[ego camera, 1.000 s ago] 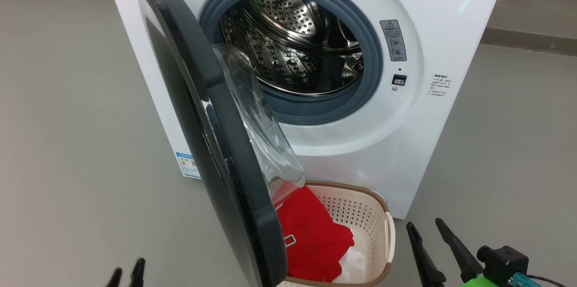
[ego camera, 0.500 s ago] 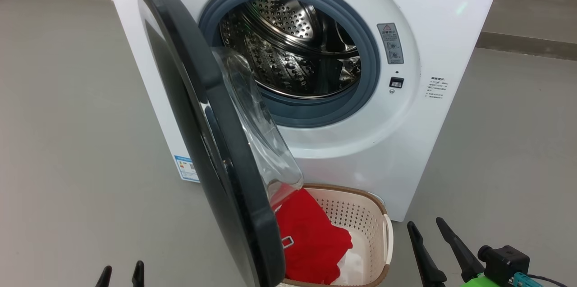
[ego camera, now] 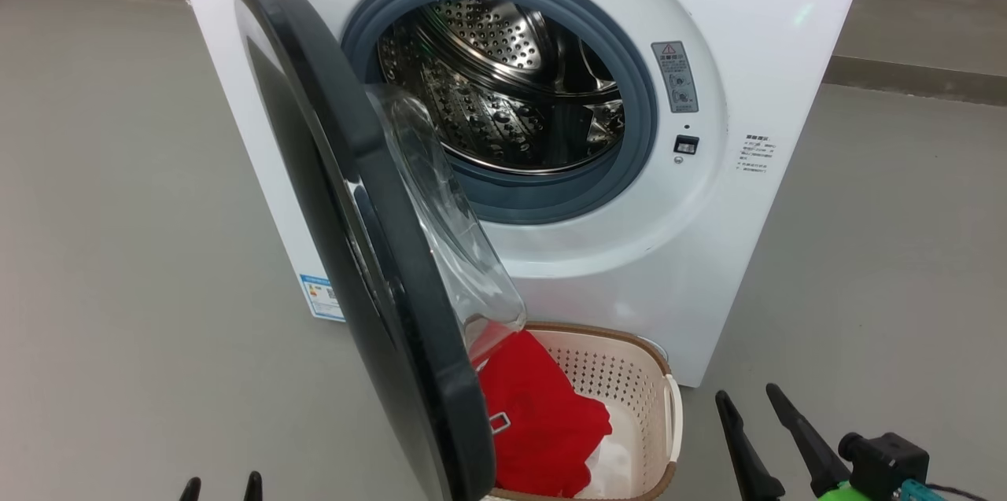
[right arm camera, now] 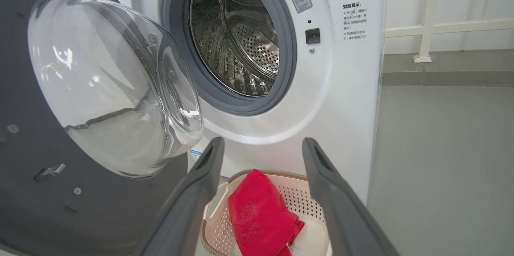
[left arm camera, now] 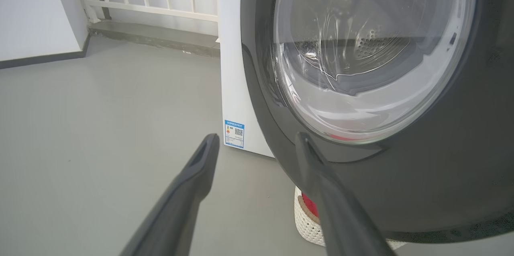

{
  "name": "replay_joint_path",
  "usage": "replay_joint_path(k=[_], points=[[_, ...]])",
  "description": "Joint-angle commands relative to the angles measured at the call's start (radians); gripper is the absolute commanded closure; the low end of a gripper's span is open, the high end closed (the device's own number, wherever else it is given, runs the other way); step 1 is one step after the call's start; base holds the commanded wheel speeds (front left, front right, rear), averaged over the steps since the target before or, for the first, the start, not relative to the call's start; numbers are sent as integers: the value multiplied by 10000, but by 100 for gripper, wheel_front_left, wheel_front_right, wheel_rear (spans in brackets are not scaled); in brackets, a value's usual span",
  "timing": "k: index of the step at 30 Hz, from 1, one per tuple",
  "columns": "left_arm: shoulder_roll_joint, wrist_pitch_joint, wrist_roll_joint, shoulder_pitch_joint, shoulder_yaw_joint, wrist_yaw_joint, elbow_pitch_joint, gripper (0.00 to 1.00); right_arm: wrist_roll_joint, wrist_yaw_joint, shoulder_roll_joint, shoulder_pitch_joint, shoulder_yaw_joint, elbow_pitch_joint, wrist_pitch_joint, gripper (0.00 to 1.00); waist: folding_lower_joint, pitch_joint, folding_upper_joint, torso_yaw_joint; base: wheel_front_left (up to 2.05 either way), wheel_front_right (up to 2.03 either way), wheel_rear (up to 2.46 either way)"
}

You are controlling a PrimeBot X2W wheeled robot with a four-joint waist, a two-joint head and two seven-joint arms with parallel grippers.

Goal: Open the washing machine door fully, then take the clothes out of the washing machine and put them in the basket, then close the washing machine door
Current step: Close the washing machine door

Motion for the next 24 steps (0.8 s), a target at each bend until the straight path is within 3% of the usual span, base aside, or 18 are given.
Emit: replay_joint_path(k=[1, 18, 19, 21, 22, 23, 24], points=[[-23, -123, 71, -169, 351, -54, -275, 0, 32, 63, -86, -37, 132, -256, -67, 0, 0, -1, 0, 0, 0, 0, 0], [-113, -124, -227, -355, 358, -54, -452, 0, -3, 63, -25, -84, 54, -254, -67, 0, 0, 71, 0, -35, 0, 0, 0], [-118, -124, -510, -378, 283, -54, -442, 16, -3, 63, -21, -87, 52, -254, -67, 0, 0, 77, 0, -39, 0, 0, 0], [-123, -124, -1095, -424, 45, -54, -439, 71, -3, 63, -14, -96, 50, -252, -67, 0, 0, 92, 0, -50, 0, 0, 0], [-125, -124, -1405, -455, -86, -54, -462, 89, -3, 63, -11, -102, 50, -251, -67, 0, 0, 101, 0, -58, 0, 0, 0], [-123, -124, -1699, -482, -207, -54, -492, 100, -2, 63, -7, -108, 51, -251, -67, 0, 0, 111, 0, -68, 0, 0, 0], [-117, -124, -2048, -508, -336, -54, -517, 100, -1, 63, -4, -114, 54, -252, -67, 0, 0, 122, 0, -80, 0, 0, 0]])
